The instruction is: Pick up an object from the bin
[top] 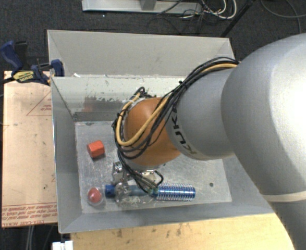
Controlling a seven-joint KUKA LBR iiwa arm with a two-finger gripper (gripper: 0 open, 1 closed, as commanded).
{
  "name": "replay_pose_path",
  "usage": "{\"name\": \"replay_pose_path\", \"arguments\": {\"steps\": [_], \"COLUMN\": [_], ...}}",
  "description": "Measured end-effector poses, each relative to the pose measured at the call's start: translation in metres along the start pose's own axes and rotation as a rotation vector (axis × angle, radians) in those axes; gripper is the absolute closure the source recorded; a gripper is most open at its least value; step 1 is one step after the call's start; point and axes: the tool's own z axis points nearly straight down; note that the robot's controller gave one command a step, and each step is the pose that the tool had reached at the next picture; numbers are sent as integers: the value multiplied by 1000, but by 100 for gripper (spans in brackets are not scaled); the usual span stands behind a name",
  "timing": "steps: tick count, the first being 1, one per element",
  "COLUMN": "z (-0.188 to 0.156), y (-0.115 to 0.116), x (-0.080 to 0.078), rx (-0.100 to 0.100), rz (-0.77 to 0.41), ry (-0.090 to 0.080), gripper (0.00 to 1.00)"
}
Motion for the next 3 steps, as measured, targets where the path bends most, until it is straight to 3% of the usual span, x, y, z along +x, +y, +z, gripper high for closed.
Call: {"name": "replay_pose_path", "arguments": {"steps": [1,2,3], "z": [-94,-65,-154], "y": [4,25,37], "x": [-16,-7,-28], "rx": [1,0,1], "rz": [7,-333,-309], "ry": [-4,11,-5], "gripper": [100,100,100]}}
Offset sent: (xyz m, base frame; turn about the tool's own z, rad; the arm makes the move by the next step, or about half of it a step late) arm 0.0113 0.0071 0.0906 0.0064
